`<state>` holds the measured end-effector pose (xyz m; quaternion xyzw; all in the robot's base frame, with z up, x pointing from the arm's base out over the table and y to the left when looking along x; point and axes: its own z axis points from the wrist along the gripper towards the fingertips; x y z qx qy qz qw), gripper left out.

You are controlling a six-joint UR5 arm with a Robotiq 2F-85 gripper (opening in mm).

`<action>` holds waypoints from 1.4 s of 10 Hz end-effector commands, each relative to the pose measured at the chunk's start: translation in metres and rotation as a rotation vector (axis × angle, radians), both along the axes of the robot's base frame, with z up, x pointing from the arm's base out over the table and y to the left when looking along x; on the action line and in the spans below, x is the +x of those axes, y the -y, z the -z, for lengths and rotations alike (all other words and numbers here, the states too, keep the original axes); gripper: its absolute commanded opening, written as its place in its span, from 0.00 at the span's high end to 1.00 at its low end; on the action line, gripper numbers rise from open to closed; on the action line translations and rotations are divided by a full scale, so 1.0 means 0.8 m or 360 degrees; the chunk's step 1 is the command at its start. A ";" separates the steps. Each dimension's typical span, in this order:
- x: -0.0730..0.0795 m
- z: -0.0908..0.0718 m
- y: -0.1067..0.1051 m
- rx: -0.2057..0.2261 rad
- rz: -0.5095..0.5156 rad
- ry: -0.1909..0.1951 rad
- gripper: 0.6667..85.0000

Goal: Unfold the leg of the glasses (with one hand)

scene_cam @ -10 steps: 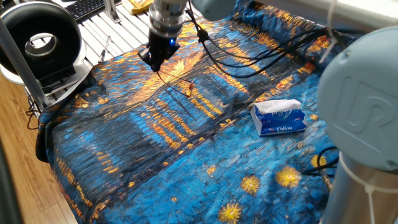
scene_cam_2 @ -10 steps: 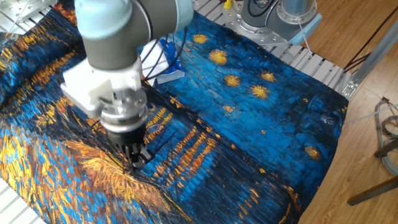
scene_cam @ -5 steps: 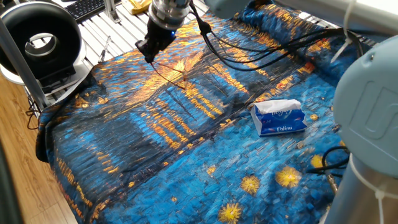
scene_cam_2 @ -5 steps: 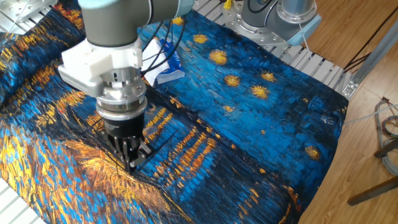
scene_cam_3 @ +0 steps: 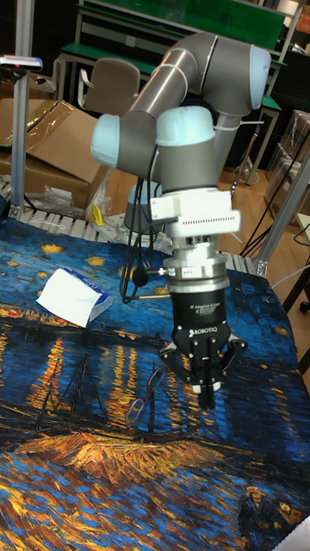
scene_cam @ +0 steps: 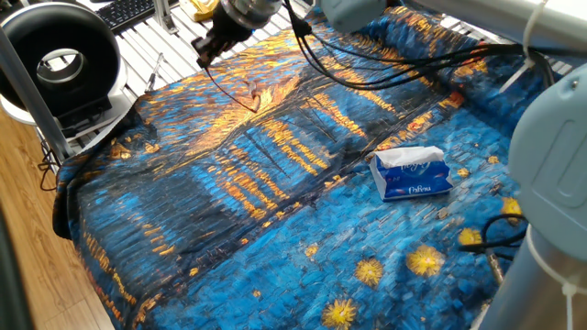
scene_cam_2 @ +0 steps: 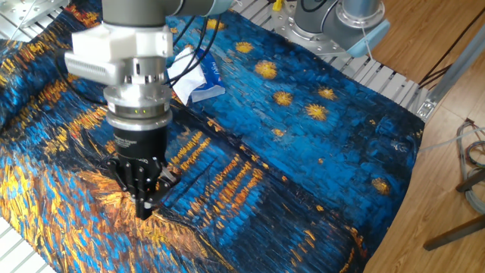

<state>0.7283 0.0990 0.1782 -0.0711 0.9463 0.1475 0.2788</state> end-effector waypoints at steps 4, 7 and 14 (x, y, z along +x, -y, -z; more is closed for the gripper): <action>0.021 -0.035 -0.010 0.0088 -0.0122 0.0230 1.00; 0.031 -0.040 -0.013 0.0105 -0.0169 0.0316 1.00; 0.034 -0.026 -0.011 0.0130 -0.0198 0.0403 1.00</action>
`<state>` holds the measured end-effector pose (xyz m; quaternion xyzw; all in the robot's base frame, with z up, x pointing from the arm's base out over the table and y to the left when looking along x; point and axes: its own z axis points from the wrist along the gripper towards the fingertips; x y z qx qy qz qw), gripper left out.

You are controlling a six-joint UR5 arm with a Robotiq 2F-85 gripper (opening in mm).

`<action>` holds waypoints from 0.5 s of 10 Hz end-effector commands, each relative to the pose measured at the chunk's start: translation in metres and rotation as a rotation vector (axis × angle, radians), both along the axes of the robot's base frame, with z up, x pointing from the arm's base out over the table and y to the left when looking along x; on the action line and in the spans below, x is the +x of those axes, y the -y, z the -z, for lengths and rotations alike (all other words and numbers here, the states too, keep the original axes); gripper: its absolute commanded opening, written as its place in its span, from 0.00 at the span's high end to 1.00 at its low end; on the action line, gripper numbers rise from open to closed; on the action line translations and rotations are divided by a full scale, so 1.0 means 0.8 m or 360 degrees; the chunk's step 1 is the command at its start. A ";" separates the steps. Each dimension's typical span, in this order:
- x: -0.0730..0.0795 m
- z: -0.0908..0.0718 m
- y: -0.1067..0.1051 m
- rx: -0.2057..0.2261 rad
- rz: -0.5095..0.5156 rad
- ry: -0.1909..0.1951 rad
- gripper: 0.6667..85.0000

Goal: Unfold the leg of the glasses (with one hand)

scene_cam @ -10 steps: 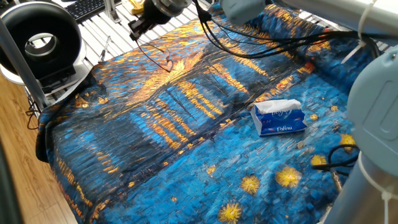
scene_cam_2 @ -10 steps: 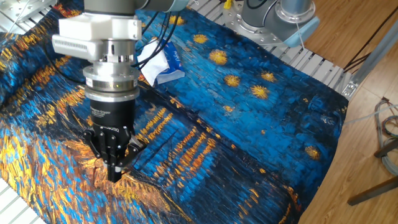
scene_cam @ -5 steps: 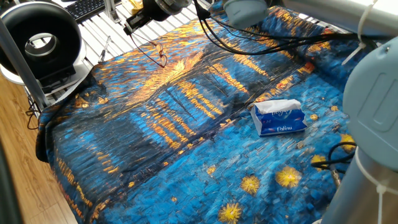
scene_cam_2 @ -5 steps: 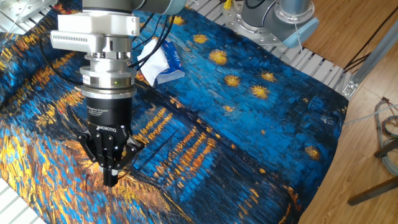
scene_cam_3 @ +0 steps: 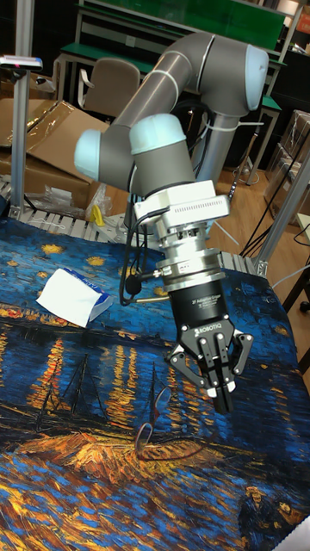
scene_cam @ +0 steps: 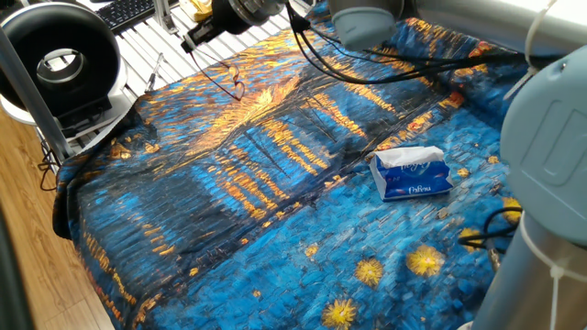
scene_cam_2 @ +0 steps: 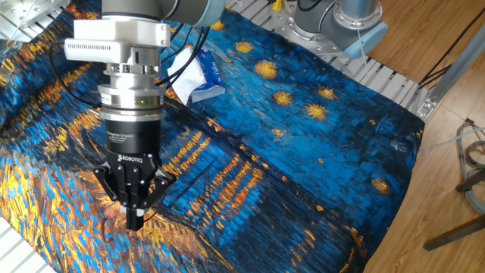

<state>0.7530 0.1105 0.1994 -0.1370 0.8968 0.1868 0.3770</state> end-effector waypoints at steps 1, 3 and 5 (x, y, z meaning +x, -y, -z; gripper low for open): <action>0.004 0.000 0.005 0.0027 0.0005 0.0046 1.00; 0.004 0.002 0.009 0.0029 -0.0007 0.0055 1.00; 0.004 0.010 0.012 0.0042 -0.0015 0.0082 1.00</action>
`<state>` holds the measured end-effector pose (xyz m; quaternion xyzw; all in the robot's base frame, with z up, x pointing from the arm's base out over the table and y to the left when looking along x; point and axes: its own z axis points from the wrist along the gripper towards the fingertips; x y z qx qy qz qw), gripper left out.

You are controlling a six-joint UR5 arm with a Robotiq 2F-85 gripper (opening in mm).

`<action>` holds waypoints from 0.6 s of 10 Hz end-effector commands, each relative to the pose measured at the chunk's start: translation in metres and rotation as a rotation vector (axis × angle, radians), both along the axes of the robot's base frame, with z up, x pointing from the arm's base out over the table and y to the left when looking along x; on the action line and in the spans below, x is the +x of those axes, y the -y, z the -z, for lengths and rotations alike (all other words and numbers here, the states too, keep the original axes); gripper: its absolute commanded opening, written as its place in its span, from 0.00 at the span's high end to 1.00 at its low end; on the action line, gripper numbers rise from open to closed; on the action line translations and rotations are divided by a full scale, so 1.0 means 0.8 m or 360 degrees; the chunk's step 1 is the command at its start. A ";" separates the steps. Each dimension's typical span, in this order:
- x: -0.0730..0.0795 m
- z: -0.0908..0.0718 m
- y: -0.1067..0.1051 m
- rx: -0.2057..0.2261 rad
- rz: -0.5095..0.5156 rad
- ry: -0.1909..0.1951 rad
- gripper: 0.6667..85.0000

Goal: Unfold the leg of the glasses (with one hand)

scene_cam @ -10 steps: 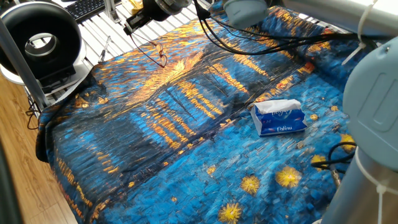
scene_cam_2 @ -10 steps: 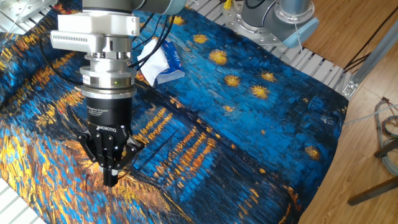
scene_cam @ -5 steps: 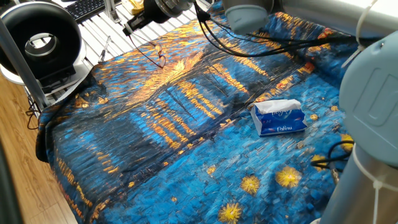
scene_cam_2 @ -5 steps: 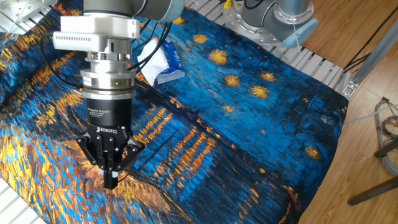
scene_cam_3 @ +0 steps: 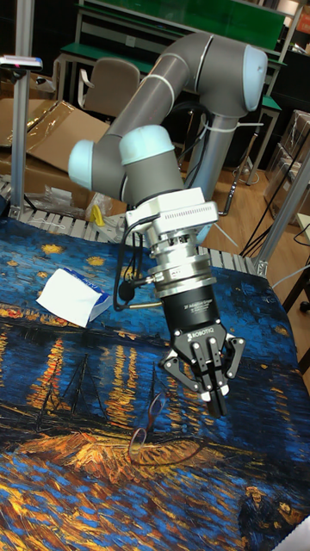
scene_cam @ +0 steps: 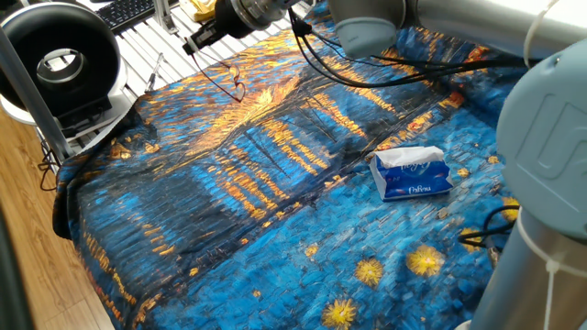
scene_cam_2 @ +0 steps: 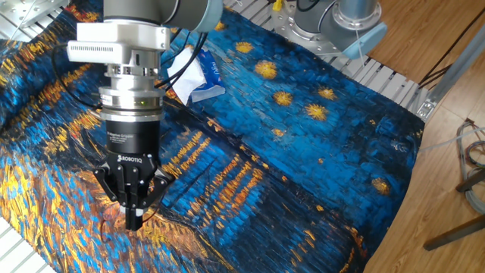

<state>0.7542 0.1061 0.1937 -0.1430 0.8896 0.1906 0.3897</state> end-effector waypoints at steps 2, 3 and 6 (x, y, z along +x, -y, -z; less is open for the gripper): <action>0.001 0.010 0.009 0.0027 -0.0002 0.0050 1.00; 0.000 0.012 0.009 0.0034 -0.0005 0.0062 1.00; 0.000 0.016 0.013 0.0056 -0.0023 0.0092 1.00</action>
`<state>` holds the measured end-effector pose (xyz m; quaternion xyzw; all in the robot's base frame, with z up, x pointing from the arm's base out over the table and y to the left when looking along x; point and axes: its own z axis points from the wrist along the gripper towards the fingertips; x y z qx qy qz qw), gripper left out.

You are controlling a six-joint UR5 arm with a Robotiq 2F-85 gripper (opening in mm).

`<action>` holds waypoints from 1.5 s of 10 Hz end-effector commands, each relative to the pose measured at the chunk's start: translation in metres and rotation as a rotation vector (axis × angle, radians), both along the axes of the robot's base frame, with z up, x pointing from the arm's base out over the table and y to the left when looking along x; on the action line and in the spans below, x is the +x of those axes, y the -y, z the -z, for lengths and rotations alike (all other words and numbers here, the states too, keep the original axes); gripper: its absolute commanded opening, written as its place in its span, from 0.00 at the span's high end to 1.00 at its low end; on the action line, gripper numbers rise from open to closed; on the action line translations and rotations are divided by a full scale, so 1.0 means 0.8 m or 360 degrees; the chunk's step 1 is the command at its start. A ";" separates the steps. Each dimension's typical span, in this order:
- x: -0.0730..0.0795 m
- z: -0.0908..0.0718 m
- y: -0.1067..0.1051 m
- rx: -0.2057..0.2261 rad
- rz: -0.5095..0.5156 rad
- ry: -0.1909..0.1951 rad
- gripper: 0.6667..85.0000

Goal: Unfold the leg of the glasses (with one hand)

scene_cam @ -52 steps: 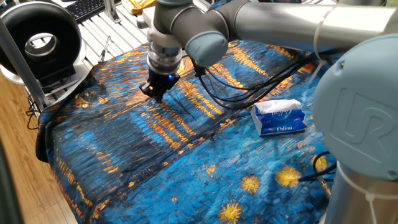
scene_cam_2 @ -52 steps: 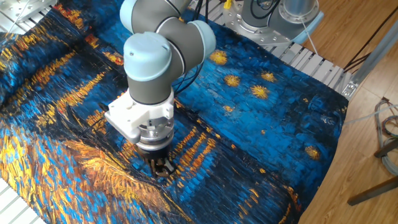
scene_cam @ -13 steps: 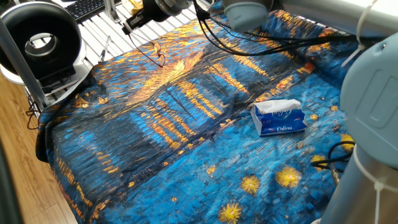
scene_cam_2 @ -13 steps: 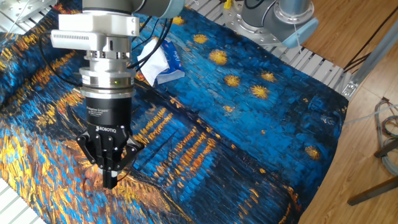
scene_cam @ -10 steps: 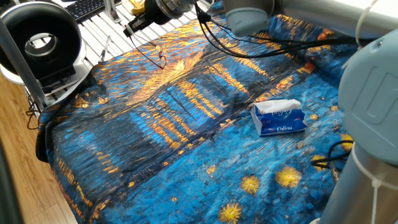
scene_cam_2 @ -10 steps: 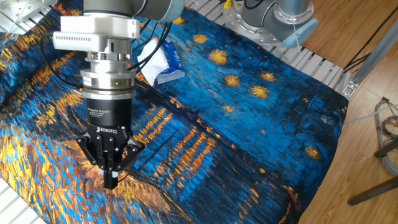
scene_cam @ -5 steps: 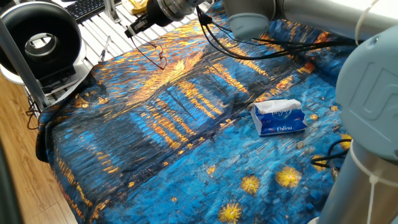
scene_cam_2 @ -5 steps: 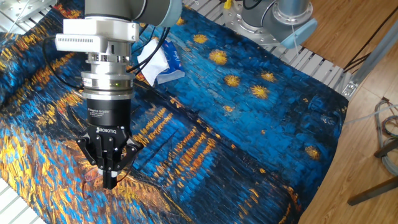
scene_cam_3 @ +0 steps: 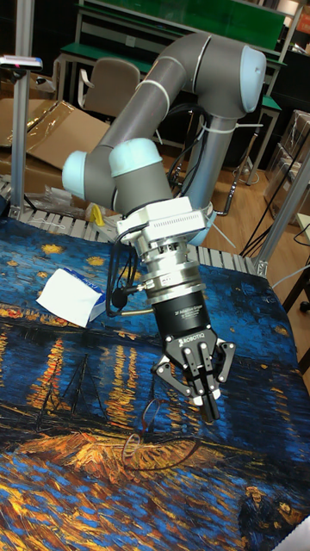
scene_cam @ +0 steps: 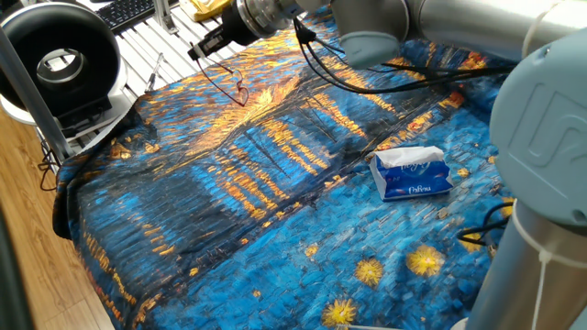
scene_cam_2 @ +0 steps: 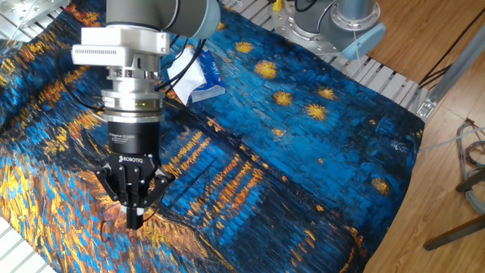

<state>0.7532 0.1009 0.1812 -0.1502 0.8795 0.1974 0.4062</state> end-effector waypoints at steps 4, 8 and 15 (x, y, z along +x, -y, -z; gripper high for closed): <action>0.003 -0.005 0.007 0.0093 -0.0017 0.0076 1.00; 0.007 -0.015 0.004 0.0167 -0.0037 0.0138 1.00; 0.007 -0.012 0.006 0.0182 -0.0038 0.0181 1.00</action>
